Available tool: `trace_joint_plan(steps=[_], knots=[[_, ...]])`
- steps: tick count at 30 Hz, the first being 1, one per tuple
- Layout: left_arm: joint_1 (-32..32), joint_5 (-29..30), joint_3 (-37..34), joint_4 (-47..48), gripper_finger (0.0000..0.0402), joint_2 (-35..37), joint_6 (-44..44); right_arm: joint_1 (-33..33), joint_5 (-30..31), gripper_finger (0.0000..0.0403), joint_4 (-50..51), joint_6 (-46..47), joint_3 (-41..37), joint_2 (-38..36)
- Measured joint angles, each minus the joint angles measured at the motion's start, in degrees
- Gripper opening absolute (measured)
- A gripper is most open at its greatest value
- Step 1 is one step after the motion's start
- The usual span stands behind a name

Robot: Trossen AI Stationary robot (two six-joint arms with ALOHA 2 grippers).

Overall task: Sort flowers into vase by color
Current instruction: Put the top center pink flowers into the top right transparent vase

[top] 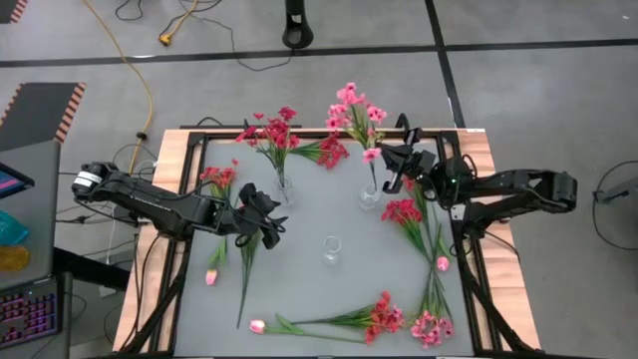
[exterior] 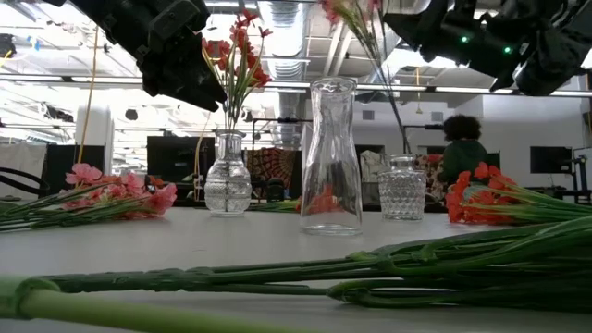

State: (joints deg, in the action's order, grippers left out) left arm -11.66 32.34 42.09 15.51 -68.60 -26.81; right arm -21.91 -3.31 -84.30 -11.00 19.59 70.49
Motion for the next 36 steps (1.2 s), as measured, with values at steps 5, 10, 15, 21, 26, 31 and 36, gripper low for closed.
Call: trace_joint_plan(steps=[5,10,15,21,26,31,36], knots=[[0.0,0.0,0.0,0.0,0.0210,0.0,0.0,0.0,0.0,0.0017,-4.2,0.0,0.0,3.4],[0.0,0.0,0.0,0.0,0.0210,0.0,0.0,0.0,0.0,0.0017,-5.5,0.0,0.0,5.5],[0.0,0.0,0.0,0.0,0.0210,0.0,0.0,0.0,0.0,0.0017,-5.5,0.0,0.0,5.1],[0.0,0.0,0.0,0.0,0.0210,0.0,0.0,0.0,0.1,0.0017,-5.5,-1.3,0.0,2.7],[0.0,0.0,0.0,-0.5,0.0210,0.0,-1.0,0.0,0.1,0.0017,-5.5,-1.5,0.0,2.3],[0.7,0.9,0.0,-11.9,0.0210,-1.0,1.9,0.0,0.0,0.0017,-5.5,-1.5,0.0,2.3],[1.3,0.7,0.1,-31.1,0.0210,-6.5,14.1,0.2,0.1,0.0017,-5.5,-0.6,0.0,2.3]])
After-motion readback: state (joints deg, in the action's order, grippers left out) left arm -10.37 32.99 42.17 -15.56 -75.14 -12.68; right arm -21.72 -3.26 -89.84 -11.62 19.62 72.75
